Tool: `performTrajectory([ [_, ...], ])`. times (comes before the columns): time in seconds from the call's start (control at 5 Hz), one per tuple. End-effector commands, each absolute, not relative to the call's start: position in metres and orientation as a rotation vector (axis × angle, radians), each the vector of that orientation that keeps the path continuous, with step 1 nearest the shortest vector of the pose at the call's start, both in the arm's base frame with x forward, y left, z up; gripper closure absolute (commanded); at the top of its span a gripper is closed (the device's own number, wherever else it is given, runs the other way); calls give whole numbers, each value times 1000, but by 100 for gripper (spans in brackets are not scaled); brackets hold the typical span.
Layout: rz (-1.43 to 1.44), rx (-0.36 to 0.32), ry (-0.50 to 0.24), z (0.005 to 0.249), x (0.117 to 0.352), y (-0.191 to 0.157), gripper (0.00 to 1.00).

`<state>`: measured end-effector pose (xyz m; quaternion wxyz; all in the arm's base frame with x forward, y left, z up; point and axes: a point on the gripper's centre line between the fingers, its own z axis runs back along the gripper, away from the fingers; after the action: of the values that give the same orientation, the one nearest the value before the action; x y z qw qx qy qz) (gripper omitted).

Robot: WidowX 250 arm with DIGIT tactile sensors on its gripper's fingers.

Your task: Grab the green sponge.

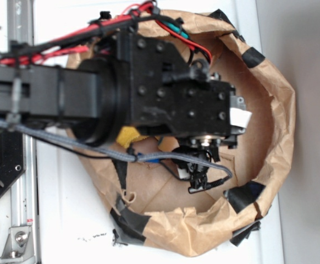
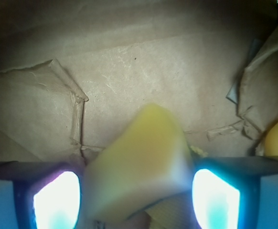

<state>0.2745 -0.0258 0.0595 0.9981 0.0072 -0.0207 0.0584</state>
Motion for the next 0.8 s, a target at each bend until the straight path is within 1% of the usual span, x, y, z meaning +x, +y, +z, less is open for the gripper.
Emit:
performTrajectory([
  [0.0, 96, 16, -77, 67, 278, -33, 0],
  [0.2, 86, 43, -40, 47, 282, -34, 0],
  [0.4, 47, 81, -71, 36, 288, -48, 0],
  [0.6, 133, 37, -53, 38, 295, -48, 100],
])
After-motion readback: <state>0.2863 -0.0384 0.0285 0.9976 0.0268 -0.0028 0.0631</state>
